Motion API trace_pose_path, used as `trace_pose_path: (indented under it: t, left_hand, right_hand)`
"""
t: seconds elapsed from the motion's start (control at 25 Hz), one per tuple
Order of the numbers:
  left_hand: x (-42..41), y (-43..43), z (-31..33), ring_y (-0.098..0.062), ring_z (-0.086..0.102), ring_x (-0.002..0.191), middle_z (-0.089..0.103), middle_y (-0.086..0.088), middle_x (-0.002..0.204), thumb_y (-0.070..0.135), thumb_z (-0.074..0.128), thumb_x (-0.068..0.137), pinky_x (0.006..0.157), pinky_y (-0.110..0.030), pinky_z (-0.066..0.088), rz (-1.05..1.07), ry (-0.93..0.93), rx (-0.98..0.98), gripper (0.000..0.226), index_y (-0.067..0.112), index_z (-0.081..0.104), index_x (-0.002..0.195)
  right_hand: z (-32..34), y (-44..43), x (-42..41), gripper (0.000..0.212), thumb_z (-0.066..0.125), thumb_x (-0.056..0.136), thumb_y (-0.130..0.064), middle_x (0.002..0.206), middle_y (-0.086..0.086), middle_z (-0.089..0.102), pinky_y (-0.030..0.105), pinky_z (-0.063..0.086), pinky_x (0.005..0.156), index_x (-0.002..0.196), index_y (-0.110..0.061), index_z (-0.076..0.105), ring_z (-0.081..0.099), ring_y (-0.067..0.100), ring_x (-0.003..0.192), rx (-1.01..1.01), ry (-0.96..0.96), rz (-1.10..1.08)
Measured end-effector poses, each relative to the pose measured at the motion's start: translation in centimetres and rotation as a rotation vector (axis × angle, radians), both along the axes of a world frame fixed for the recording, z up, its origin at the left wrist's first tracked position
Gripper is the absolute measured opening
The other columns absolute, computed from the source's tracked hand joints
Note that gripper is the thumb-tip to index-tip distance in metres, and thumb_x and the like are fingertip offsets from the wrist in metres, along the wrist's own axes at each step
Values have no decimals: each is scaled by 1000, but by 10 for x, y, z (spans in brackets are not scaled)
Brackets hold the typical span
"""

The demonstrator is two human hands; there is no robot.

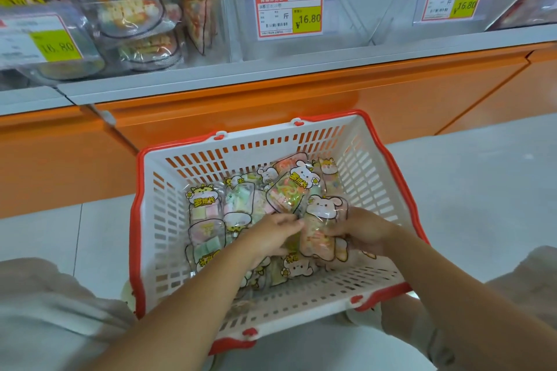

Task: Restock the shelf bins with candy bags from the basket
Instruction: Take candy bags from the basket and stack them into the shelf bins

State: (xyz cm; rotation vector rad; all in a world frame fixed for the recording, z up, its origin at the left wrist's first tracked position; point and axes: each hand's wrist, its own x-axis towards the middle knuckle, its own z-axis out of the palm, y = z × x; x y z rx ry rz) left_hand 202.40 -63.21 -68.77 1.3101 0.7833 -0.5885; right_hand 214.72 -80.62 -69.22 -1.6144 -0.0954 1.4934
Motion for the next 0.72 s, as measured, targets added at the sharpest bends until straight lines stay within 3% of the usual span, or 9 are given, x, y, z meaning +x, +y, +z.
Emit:
trace_pose_path:
  t: [0.12,0.24,0.36,0.4,0.48,0.52,0.6,0.64,0.72]
  left_hand:
    - [1,-1,2,-24,70,98,69,-7,117,27,69,88,72,-33,59,146,-15,-157,47,17,56,132]
    - [-1,5,3,-21,71,85,69,-9,115,21,71,88,59,-28,55,259,-64,-148,48,16,55,133]
    - [-1,12,4,-22,70,84,69,-7,111,16,69,89,58,-30,56,437,-84,-146,25,21,60,112]
    - [-2,17,5,-24,68,85,70,-6,109,14,68,89,64,-33,57,509,-88,-153,24,21,60,110]
    - [-4,28,-1,-24,64,92,70,-1,103,14,70,88,82,-37,54,583,-117,-56,36,23,58,120]
    - [-6,34,-4,-21,63,94,68,3,101,14,71,86,87,-36,51,574,-146,60,39,25,58,121]
    - [-11,44,-4,-12,62,95,64,9,100,10,73,83,86,-30,47,500,-235,305,30,25,64,108]
    - [-14,49,-2,-6,60,96,63,13,99,4,72,82,82,-27,45,376,-306,428,28,26,67,98]
    - [-18,54,-1,-5,55,102,60,17,102,-11,62,80,83,-29,39,-83,-373,671,42,28,70,89]
  right_hand:
    - [4,11,-10,39,70,83,-3,109,20,69,42,55,84,121,0,62,70,32,92,100,35,-92]
    - [3,15,-7,42,71,84,-9,125,15,65,47,44,104,124,-5,62,61,31,117,119,74,-160]
    - [2,18,-2,54,79,74,-19,127,24,60,59,35,100,122,1,62,52,44,110,79,113,-158]
    - [1,18,0,53,78,75,-15,126,27,59,61,38,96,122,4,60,51,45,107,78,120,-186]
    - [0,19,0,41,68,84,-5,118,27,64,51,51,84,122,6,59,59,41,100,89,108,-261]
    - [1,18,1,34,63,87,-1,110,23,68,42,58,73,121,5,59,65,36,93,90,82,-312]
    - [2,17,3,28,59,90,2,97,13,73,28,56,57,118,1,62,71,21,79,95,29,-381]
    - [0,17,4,29,61,90,0,99,9,73,28,54,62,118,-4,63,70,18,84,83,0,-380]
    - [-2,17,5,28,66,88,-6,110,1,71,36,48,87,114,-16,69,63,15,106,37,-74,-322]
